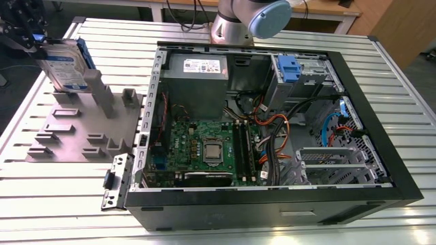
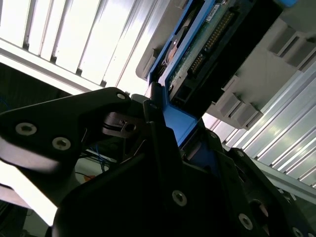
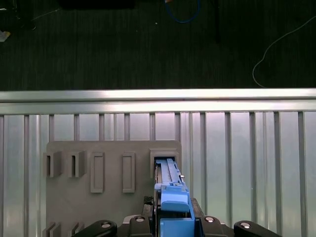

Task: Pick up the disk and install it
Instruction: 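Pick up the disk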

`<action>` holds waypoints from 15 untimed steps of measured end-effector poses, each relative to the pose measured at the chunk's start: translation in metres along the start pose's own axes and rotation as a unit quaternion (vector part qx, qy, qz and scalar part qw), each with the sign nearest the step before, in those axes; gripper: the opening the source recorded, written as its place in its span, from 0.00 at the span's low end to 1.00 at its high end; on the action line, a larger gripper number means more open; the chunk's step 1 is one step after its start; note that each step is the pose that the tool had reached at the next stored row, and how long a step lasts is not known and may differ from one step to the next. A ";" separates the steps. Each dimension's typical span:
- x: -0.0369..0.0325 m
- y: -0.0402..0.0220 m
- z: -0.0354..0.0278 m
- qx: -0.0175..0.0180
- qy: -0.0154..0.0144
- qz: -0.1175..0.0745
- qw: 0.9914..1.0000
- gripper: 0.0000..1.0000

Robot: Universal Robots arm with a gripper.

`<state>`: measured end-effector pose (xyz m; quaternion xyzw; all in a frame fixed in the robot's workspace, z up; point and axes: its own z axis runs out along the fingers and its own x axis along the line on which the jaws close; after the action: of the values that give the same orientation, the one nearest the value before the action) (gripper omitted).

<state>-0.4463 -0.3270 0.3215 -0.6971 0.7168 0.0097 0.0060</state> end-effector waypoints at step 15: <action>-0.0002 0.0000 -0.0089 0.000 0.000 0.000 1.000 0.36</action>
<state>-0.4463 -0.3270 0.3303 -0.6972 0.7168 0.0097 0.0060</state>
